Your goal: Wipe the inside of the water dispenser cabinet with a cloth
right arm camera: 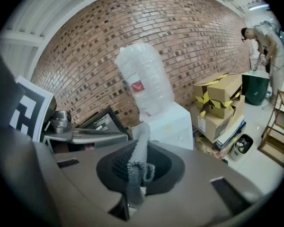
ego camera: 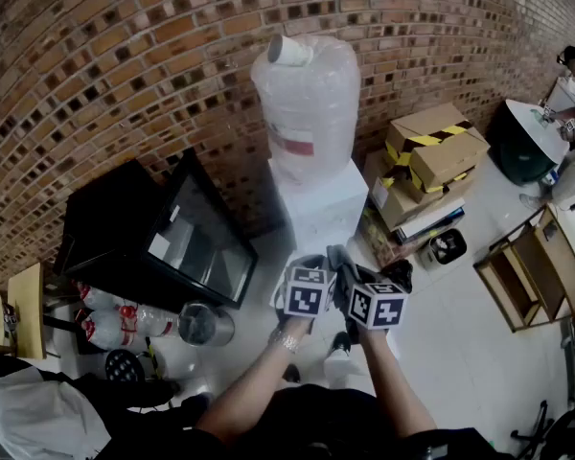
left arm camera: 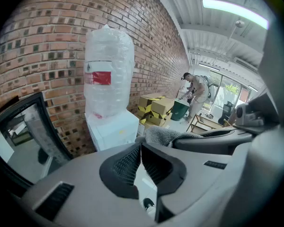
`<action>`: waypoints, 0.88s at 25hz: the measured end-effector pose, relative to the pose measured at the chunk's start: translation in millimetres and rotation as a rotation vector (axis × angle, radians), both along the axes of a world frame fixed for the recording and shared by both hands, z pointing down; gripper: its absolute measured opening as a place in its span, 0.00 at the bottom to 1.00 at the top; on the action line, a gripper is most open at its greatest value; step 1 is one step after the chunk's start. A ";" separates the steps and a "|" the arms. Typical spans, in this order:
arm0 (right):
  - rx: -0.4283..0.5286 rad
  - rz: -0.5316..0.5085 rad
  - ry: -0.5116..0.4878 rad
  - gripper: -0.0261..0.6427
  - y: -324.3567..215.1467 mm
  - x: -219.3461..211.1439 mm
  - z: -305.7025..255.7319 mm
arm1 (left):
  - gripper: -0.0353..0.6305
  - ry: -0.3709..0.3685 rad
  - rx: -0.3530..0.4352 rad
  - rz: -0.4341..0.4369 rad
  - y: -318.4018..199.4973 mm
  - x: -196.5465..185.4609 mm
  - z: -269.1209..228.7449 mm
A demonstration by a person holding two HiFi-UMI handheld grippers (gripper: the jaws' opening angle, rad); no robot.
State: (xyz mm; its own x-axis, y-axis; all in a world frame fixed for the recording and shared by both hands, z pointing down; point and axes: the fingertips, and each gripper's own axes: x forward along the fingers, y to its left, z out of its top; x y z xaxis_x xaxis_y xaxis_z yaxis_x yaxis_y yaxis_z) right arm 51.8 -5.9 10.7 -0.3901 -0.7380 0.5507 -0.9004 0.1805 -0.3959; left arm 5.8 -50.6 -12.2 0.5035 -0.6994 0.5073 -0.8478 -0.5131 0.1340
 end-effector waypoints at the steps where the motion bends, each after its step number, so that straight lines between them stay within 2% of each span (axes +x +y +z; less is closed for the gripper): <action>1: -0.001 -0.009 -0.004 0.07 -6.3 5.3 0.5 | 0.06 -0.001 0.003 0.001 -6.2 6.7 -0.9; 7: -0.011 -0.022 0.056 0.07 -37.3 37.0 27.4 | 0.06 0.004 -0.008 -0.038 -34.0 20.1 10.1; 13: -0.050 -0.031 0.088 0.07 -60.4 40.2 95.0 | 0.06 0.038 -0.043 -0.076 -42.6 4.5 75.5; 17: -0.056 -0.021 0.108 0.07 -83.0 42.8 179.0 | 0.06 0.022 -0.048 -0.086 -54.6 -3.6 151.7; 22: -0.091 -0.013 0.123 0.07 -101.1 43.6 326.4 | 0.06 0.043 -0.030 -0.095 -68.2 2.5 266.8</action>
State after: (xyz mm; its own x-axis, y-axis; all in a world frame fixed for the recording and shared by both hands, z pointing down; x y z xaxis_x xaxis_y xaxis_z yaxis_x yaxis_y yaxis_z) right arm 95.4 -107.0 337.1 -0.3246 -0.6779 0.6596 -0.9410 0.1610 -0.2977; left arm 8.3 -118.8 254.7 0.4578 -0.7299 0.5077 -0.8854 -0.4263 0.1855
